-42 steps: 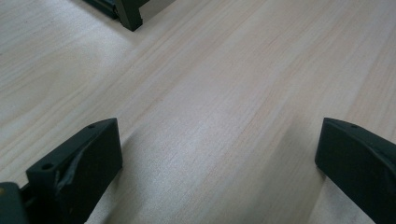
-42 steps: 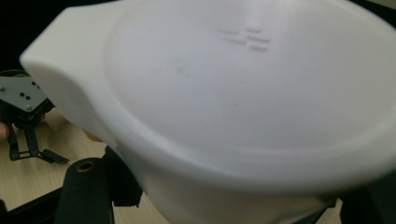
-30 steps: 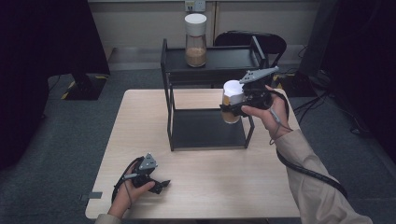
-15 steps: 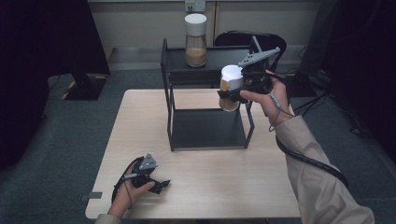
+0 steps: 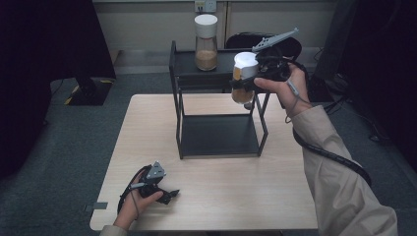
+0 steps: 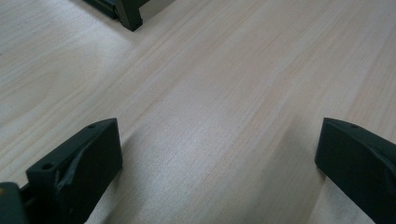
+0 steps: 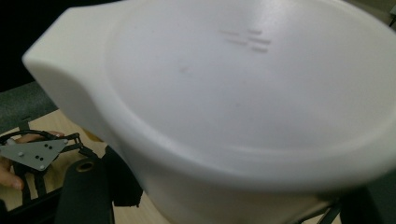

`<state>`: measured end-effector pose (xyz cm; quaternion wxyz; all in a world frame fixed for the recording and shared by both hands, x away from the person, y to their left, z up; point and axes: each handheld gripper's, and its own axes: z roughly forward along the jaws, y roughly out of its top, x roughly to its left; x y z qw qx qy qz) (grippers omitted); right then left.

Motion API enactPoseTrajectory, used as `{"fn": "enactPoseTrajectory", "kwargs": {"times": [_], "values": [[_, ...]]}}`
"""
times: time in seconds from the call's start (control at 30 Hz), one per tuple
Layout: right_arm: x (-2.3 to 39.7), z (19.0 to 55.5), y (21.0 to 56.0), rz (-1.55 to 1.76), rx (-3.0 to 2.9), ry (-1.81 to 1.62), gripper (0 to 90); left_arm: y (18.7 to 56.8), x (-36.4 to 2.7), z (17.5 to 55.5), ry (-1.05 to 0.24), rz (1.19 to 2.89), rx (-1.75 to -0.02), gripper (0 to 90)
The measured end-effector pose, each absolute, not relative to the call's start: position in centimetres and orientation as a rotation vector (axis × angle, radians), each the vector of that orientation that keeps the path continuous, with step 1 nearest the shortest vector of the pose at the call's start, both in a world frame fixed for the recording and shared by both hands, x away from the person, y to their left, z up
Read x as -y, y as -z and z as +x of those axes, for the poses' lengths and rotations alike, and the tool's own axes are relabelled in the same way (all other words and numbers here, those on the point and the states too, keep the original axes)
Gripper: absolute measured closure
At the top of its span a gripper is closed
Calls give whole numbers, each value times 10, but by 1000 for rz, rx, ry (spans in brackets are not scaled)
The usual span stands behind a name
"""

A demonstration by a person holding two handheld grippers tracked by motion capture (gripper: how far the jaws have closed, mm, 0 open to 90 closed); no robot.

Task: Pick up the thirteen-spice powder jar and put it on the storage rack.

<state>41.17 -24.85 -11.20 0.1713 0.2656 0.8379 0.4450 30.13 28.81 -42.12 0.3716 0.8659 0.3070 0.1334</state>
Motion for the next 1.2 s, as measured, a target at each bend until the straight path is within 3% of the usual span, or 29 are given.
{"fn": "enactPoseTrajectory", "kwargs": {"times": [0.73,1.2], "values": [[233,433,58,767,-2357,-1242,301,421,-288,301,-342,2220,-787,0],[219,460,54,824,-2306,-1210,301,421,-289,302,-339,2219,-786,0]]}}
